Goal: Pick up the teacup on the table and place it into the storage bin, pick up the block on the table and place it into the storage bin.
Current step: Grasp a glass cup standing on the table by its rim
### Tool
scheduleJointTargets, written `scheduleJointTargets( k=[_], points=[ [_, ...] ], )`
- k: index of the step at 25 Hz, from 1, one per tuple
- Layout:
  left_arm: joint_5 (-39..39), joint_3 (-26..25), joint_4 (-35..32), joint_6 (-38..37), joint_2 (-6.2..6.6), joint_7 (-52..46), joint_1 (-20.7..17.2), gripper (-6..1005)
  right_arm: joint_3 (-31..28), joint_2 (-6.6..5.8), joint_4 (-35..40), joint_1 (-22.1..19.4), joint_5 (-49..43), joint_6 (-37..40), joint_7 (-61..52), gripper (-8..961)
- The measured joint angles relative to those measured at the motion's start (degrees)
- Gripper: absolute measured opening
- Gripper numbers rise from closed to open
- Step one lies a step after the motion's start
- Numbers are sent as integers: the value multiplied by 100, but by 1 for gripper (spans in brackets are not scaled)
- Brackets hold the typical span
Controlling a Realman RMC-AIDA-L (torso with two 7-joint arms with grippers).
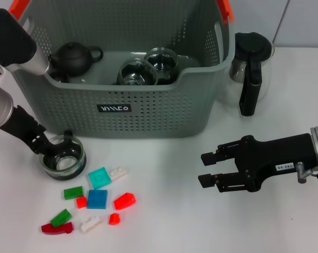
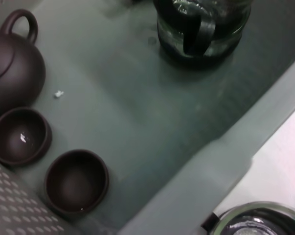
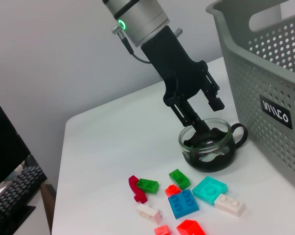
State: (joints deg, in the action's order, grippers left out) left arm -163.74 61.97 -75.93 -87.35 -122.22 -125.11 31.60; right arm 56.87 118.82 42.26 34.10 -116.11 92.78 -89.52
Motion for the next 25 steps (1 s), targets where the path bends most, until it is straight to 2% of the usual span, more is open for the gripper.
scheduleJointTargets(
  k=[4, 25],
  points=[
    [0, 83, 203, 11, 63, -67, 42, 621, 0, 0, 1, 0, 0, -3, 0, 565],
    [0, 254, 237, -18, 19, -69, 42, 598, 0, 0, 2, 0, 0, -5, 5, 565]
  ],
)
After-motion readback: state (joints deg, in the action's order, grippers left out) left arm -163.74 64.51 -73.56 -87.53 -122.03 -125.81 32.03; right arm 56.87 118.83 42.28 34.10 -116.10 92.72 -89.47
